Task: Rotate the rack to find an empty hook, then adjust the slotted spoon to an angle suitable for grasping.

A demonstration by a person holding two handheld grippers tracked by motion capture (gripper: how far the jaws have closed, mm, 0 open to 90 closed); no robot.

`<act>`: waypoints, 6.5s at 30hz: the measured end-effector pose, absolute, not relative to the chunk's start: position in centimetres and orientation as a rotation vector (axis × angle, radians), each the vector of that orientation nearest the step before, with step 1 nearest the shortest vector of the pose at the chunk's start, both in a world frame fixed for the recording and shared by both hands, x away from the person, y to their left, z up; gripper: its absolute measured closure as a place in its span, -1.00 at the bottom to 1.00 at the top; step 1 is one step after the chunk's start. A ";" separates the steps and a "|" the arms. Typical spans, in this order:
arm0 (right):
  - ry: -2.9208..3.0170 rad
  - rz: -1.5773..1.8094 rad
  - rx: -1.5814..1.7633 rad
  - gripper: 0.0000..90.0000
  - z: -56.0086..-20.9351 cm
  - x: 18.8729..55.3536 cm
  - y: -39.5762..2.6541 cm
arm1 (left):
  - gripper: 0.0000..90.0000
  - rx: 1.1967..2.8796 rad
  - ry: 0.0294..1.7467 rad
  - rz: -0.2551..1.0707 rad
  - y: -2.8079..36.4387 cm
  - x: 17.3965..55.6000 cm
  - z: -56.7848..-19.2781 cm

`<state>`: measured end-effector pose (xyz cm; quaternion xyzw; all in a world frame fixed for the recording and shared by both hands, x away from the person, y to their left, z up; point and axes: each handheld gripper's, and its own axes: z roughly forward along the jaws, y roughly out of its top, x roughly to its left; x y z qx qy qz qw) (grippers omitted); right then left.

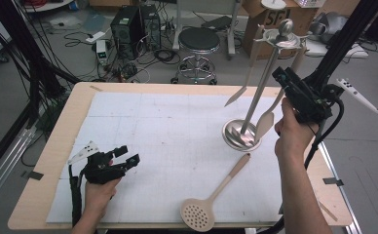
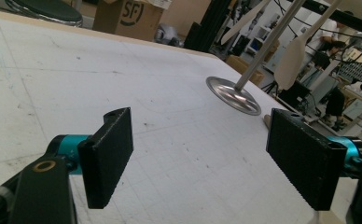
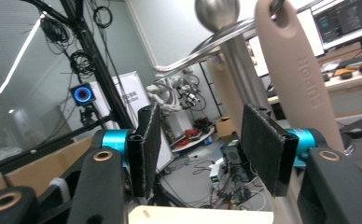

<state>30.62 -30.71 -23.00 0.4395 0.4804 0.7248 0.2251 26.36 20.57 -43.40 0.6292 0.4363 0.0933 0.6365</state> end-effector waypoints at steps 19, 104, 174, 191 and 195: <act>1.340 2.021 1.241 0.03 -25.4 28.5 -31.6 | -0.48 1.442 0.984 0.212 20.8 26.2 -43.3; 1.667 1.740 1.648 1.00 -42.0 24.6 -32.0 | -0.48 1.444 0.973 0.220 20.5 26.0 -43.1; 2.305 1.359 1.820 1.00 -46.4 32.1 -20.8 | -0.48 1.422 0.964 0.227 20.8 25.8 -42.9; 2.485 1.337 1.710 1.00 -46.1 32.7 -17.2 | -0.48 1.419 0.963 0.228 20.9 25.7 -42.9; 2.547 1.268 1.628 1.00 -45.7 32.7 -16.5 | -0.48 1.422 0.964 0.230 21.1 25.7 -42.9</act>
